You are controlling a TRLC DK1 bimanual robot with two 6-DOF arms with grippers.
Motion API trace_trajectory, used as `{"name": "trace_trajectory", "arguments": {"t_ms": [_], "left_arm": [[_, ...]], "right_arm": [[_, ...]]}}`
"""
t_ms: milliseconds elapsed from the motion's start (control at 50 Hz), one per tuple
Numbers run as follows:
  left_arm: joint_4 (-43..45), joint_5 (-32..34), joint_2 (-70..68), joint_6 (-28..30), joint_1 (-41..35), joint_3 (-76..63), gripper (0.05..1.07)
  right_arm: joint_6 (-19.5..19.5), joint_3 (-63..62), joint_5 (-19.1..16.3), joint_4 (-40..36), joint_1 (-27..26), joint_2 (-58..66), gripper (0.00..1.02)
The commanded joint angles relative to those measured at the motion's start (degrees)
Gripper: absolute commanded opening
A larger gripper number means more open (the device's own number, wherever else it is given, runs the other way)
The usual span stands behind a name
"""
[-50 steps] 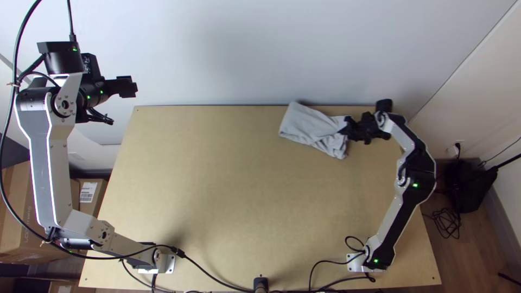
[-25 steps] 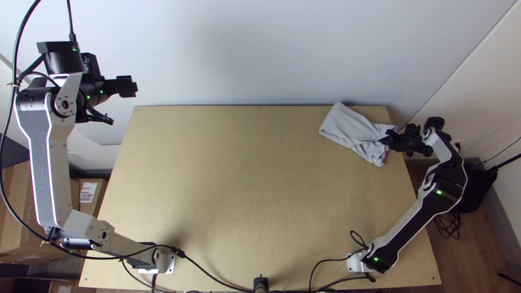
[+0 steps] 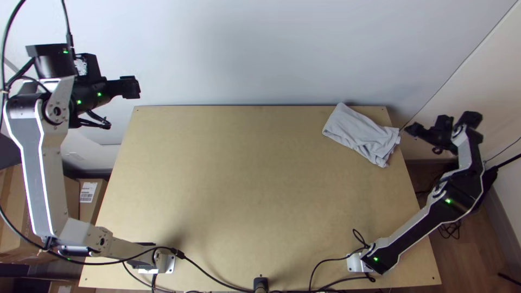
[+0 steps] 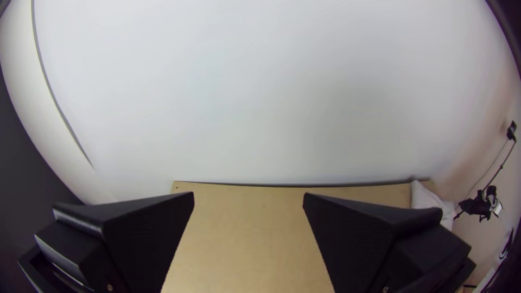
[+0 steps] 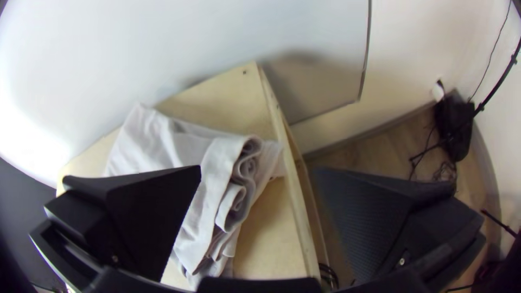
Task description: Fold the t-shirt
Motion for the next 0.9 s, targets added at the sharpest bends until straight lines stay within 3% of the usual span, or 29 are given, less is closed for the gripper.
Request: {"name": "trace_trajectory", "arguments": {"t_ms": [0, 100, 200, 360, 500, 620, 680, 820, 880], "left_arm": [[0.7, 2.2, -4.9, -0.9, -0.4, 0.0, 1.02], [1.0, 2.2, -7.2, -1.4, -0.4, 0.0, 1.02], [1.6, 2.1, -10.0, -2.2, -0.3, -0.2, 1.02], [9.3, 1.6, -19.4, -1.8, 0.4, -7.7, 1.02], [17.5, 1.1, -28.1, -1.0, 0.6, -15.5, 1.02], [22.0, -1.9, -36.5, -0.9, 0.9, -25.1, 1.02], [27.7, -4.1, -42.3, 0.5, 0.9, -32.6, 1.02], [52.6, -5.9, -59.6, 4.6, 0.9, -57.1, 1.02], [57.6, -6.8, -64.3, 6.4, 0.9, -63.7, 1.02]], "right_arm": [[-0.9, -1.7, -0.1, 5.0, -0.1, -12.7, 0.99], [-0.6, -6.3, -0.1, 11.4, 1.7, -22.8, 0.99], [3.0, -7.1, 0.5, 14.6, 4.6, -31.8, 0.99], [10.8, -9.0, 7.4, 21.2, 11.5, -46.7, 0.99], [16.3, -18.7, 10.1, 37.5, 15.4, -62.4, 0.99], [22.5, -30.7, 12.1, 56.1, 16.3, -75.7, 0.99], [23.1, -35.2, 13.5, 61.7, 16.4, -80.2, 0.99], [25.3, -41.9, 15.8, 61.7, 16.3, -87.6, 0.99], [25.4, -46.2, 16.1, 62.1, 16.3, -91.0, 0.99]]}}
